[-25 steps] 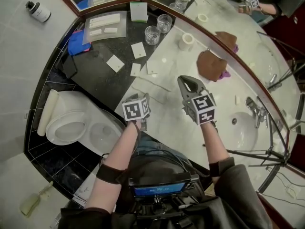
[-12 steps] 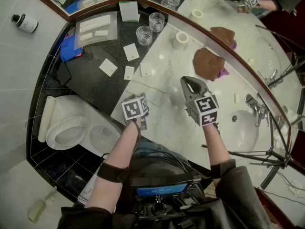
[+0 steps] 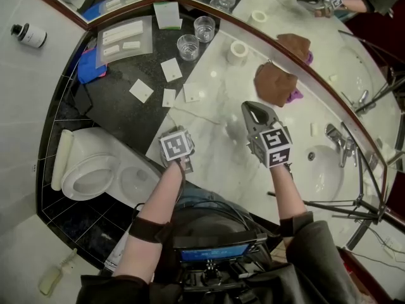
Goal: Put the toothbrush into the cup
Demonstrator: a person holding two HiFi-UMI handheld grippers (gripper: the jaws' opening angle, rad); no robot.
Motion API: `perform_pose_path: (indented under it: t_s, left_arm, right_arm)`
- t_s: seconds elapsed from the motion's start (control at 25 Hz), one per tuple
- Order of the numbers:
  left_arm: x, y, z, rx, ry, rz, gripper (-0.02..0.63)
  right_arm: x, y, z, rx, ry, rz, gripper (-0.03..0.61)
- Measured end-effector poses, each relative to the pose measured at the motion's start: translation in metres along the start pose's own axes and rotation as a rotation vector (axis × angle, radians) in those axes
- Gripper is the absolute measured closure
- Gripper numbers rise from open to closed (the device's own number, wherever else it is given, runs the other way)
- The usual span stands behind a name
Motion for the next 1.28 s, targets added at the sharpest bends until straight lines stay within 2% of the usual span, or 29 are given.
perform_pose_path:
  t_s: [0.36, 0.68, 0.92, 1.28]
  left_arm:
    - [0.005, 0.005, 0.0, 0.0, 0.007, 0.003, 0.583]
    - [-0.005, 0.004, -0.021, 0.004, -0.04, 0.046, 0.583]
    - [-0.024, -0.005, -0.048, 0.077, -0.18, 0.108, 0.583]
    - [-0.048, 0.002, -0.11, 0.103, -0.408, 0.216, 0.583]
  right_arm:
    - [0.003, 0.005, 0.0, -0.005, 0.003, 0.001, 0.561]
    - [0.0, 0.011, -0.003, -0.004, -0.005, -0.003, 0.561]
    - [-0.003, 0.021, -0.012, -0.001, -0.017, -0.007, 0.561]
    - [-0.007, 0.041, -0.032, 0.009, -0.037, 0.003, 0.561]
Point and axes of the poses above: the fingertips, and each gripper's own axes: z forward along the fingers, y to its left, x out of its underside, the point moved 1 cm from there along -z, backward along the fingers, and after that the axes turned 1 degree about y, right-handed, at the moved point
